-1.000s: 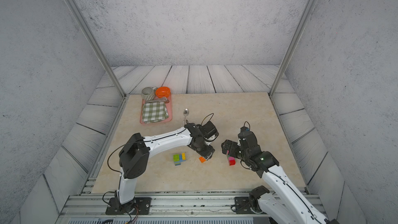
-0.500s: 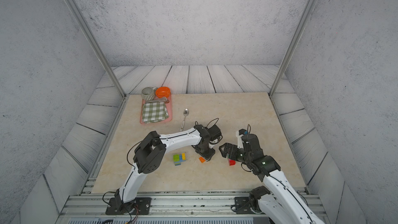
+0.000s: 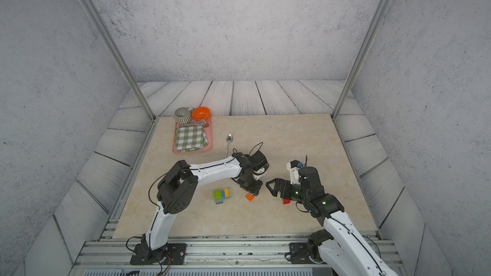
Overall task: Assemble the letter p with lego
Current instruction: Pick up the lego brick from the center of the board.
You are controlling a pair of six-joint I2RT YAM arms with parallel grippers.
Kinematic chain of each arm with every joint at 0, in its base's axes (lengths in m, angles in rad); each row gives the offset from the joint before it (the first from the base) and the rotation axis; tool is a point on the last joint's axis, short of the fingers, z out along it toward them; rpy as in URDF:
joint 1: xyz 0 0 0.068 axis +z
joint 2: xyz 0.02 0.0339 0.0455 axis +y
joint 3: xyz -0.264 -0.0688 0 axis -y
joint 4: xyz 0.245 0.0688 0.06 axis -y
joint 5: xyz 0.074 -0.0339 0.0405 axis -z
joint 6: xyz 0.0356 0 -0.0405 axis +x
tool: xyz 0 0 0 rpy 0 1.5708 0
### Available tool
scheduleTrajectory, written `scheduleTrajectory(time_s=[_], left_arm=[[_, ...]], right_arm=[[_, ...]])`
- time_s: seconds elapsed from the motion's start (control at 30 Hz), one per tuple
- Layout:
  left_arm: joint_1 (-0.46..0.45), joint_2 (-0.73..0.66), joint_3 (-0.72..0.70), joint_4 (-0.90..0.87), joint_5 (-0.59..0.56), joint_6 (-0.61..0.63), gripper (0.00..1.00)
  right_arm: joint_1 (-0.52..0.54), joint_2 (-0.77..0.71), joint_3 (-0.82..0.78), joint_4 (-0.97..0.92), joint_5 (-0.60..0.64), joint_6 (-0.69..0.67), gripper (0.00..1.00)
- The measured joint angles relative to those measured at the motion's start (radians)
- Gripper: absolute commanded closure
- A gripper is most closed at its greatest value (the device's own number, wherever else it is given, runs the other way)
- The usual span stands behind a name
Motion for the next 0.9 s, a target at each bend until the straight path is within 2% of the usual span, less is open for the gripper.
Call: scheduleTrajectory(time_s=[0.2, 0.33, 0.5, 0.53, 0.6, 0.7, 0.9], left_arm=[[0.126, -0.473, -0.339, 0.334, 0.158, -0.129, 0.74], [0.151, -0.715, -0.519, 0.623, 0.23, -0.223, 0.75], [0.176, -0.846, -0.686, 0.896, 0.321, -0.342, 0.74], [0.185, -0.861, -0.712, 0.943, 0.34, -0.366, 0.74], [0.202, -0.89, -0.763, 1.053, 0.387, -0.424, 0.75], [0.216, -0.927, -0.818, 1.198, 0.449, -0.494, 0.75], [0.223, -1.054, -0.9, 1.358, 0.497, -0.56, 0.75]], right_arm=[[0.0, -0.072, -0.01, 0.087, -0.043, 0.005, 0.01], [0.0, -0.089, -0.001, 0.161, -0.11, 0.013, 0.01], [0.0, 0.003, 0.055, 0.314, -0.301, 0.047, 0.01], [0.0, 0.02, 0.062, 0.341, -0.331, 0.054, 0.05], [0.0, 0.049, 0.084, 0.383, -0.388, 0.07, 0.05], [0.001, 0.089, 0.125, 0.471, -0.453, 0.101, 0.09], [0.022, 0.151, 0.181, 0.637, -0.533, 0.159, 0.14]])
